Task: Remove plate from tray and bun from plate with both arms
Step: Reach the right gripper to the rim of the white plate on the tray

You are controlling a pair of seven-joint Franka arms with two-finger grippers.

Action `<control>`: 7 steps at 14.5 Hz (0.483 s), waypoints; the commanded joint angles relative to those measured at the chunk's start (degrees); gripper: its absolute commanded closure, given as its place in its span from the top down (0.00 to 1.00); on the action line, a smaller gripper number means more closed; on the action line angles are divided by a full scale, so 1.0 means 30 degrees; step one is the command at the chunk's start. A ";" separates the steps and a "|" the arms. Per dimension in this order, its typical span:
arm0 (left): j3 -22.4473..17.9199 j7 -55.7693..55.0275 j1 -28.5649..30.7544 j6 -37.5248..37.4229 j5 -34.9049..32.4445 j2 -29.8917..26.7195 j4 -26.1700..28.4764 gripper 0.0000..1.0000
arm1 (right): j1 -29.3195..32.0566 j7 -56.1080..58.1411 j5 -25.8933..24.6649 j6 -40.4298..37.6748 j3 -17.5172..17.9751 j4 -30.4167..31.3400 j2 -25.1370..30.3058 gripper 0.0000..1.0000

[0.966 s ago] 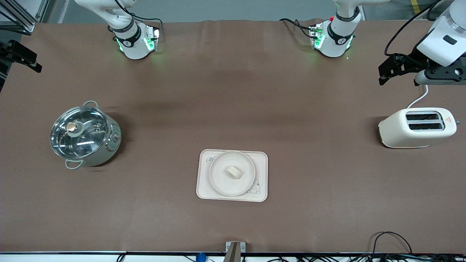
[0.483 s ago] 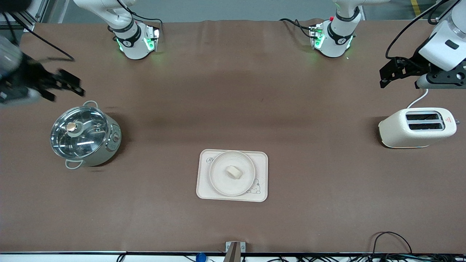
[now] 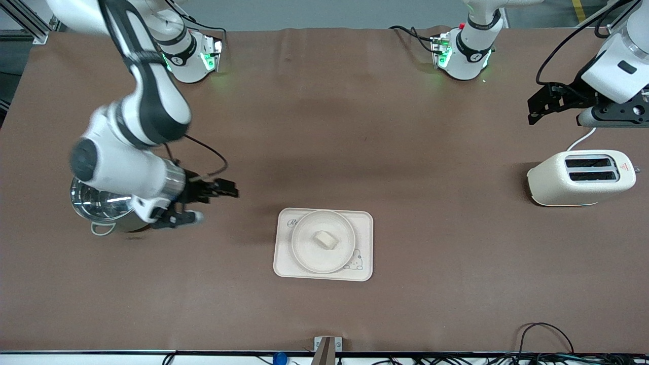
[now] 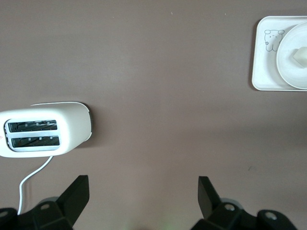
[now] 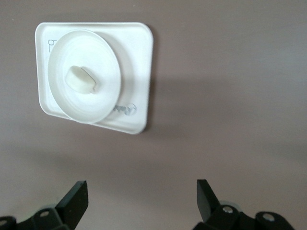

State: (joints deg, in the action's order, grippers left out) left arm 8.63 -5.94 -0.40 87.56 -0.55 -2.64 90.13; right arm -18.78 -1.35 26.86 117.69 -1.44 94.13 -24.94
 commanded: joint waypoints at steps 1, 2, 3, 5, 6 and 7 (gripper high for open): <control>-0.0093 0.0399 0.0074 -0.0299 0.0417 0.0205 -0.0424 1.00 | -0.1060 -0.0196 0.1415 0.2185 -0.0194 -0.1142 -0.2575 1.00; -0.0093 0.0428 0.0074 -0.0269 0.0417 0.0263 -0.0424 1.00 | -0.1527 -0.0196 0.1737 0.3298 -0.0194 -0.1259 -0.3453 1.00; -0.0064 0.0399 0.0074 -0.0240 0.0417 0.0351 -0.0453 1.00 | -0.2054 -0.0225 0.1856 0.4121 -0.0194 -0.1435 -0.4071 1.00; -0.0093 0.0399 0.0074 -0.0211 0.0417 0.0381 -0.0453 1.00 | -0.2906 -0.1185 0.1945 0.5879 -0.0194 -0.1815 -0.5361 1.00; -0.0093 0.0399 0.0074 -0.0181 0.0417 0.0381 -0.0453 1.00 | -0.3257 -0.1917 0.1916 0.6380 -0.0194 -0.2281 -0.5976 1.00; -0.0093 0.0399 0.0074 -0.0181 0.0417 0.0439 -0.0453 1.00 | -0.3522 -0.2533 0.1916 0.6443 -0.0223 -0.3098 -0.6620 1.00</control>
State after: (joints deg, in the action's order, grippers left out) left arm 8.62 -5.94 -0.36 87.58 -0.55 -1.94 90.08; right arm -27.71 -5.32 31.53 136.63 -1.43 89.90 -41.18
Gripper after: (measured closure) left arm 0.000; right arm 0.000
